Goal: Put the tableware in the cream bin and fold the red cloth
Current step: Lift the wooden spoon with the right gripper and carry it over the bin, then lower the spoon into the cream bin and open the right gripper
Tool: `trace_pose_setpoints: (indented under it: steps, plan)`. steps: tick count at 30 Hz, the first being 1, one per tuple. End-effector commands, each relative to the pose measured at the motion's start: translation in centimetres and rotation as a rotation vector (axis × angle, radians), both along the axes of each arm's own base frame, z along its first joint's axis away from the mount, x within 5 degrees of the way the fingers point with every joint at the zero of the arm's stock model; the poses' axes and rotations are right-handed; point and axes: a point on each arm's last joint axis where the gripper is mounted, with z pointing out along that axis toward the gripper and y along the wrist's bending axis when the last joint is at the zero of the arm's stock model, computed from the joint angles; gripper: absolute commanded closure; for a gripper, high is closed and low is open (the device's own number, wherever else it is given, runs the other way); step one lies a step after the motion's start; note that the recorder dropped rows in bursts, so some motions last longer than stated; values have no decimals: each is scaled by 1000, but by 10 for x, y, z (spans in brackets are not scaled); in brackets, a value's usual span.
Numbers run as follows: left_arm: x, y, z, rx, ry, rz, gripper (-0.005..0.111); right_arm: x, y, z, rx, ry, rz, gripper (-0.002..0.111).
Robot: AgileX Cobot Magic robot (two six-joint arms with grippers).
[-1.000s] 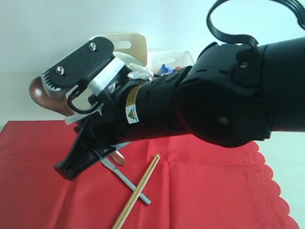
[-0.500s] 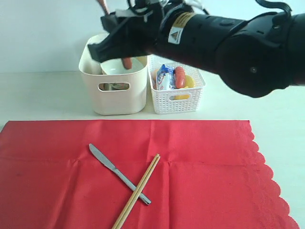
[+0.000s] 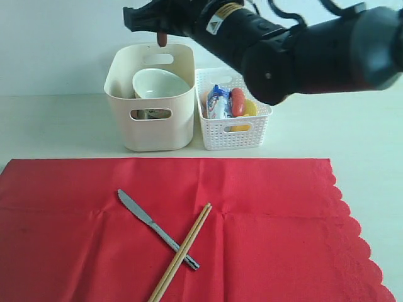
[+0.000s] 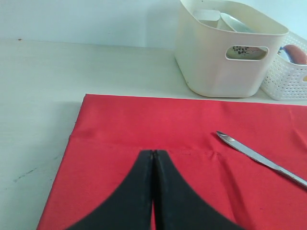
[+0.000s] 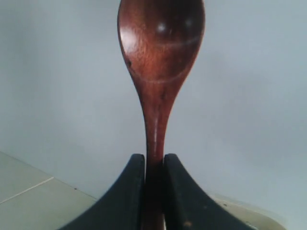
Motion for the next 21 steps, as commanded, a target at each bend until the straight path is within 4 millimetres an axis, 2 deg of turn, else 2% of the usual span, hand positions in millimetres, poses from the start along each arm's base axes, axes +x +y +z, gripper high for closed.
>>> trace_pose_setpoints:
  steps: [1, 4, 5, 6, 12, 16, 18, 21]
  plan:
    - [0, 0, 0, -10, -11, 5, 107, 28, 27, -20, 40, 22, 73, 108]
    - [0, 0, 0, -10, -11, 5, 107, 54, 50, -54, 93, 95, 114, 108]
    - [0, 0, 0, -10, -11, 5, 107, 57, 54, -58, 97, 99, 124, 108]
    - [0, 0, 0, -10, -11, 5, 107, 63, 61, -72, 72, 97, 146, 108]
    - [0, 0, 0, -10, -11, 5, 107, 74, 71, -125, -15, 175, 158, 108]
    - [0, 0, 0, -10, -11, 5, 107, 75, 71, -134, -97, 144, 151, 107]
    - [0, 0, 0, -10, -11, 5, 107, 75, 71, -136, -108, 157, 147, 99]
    - [0, 0, 0, -10, -11, 5, 107, 75, 70, -137, -119, 169, 142, 80]
